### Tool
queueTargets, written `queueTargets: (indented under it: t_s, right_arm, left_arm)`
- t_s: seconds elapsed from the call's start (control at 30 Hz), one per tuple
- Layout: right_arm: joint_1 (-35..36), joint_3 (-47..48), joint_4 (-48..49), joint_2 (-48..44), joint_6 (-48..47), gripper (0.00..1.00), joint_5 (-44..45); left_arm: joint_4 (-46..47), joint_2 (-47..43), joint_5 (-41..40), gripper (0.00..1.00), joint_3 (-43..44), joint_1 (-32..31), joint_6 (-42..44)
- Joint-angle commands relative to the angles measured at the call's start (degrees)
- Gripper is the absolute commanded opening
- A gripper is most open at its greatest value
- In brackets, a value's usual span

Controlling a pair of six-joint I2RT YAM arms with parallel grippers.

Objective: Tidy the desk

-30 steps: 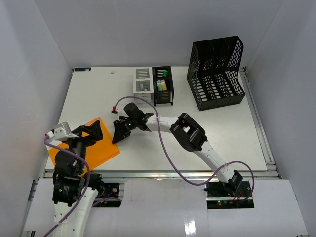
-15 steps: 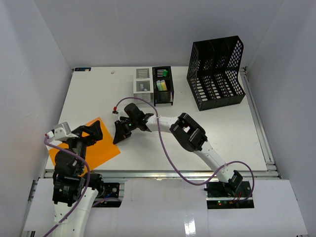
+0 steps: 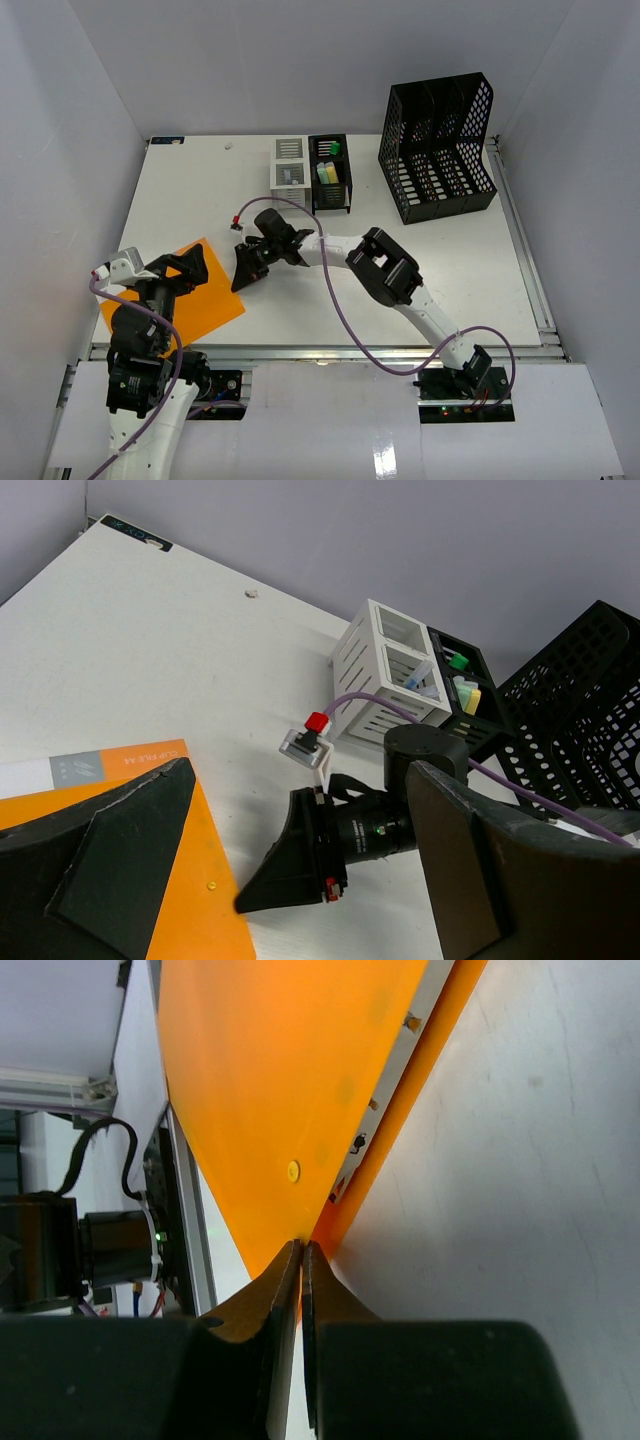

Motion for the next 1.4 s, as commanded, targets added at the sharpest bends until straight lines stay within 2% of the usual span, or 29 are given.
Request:
queueTargets:
  t_s: [0.0, 0.6, 0.7, 0.87, 1.1, 1.37]
  right_arm:
    - [-2.05, -5.14, 2.12, -9.09, -4.20, 0.08, 0.69]
    - [-9.23, -20.37, 1.06, -25.37, -14.77, 0.08, 4.44]
    - [-9.72, -22.68, 0.98, -27.60, -15.92, 0.08, 4.52]
    - [-10.50, -27.22, 0.44, -30.64, -19.20, 0.08, 5.27]
    - [-13.79, -34.22, 0.03, -35.21, -21.99, 0.08, 4.46]
    - [-17.14, -40.30, 0.05, -37.15, -24.98, 0.08, 3.02]
  left_arm:
    - [0.29, 0.72, 1.09, 0.98, -0.44, 0.18, 0.05]
    - [1.61, 3.11, 3.98, 0.98, -1.12, 0.18, 0.30]
    - [2.44, 7.07, 7.11, 0.98, -1.13, 0.18, 0.72]
    - [5.08, 20.74, 13.52, 0.98, 0.69, 0.18, 1.73]
    - [8.89, 40.39, 25.70, 0.98, 8.26, 0.31, 5.38]
    - [10.56, 53.01, 33.96, 0.98, 11.59, 2.35, 12.55]
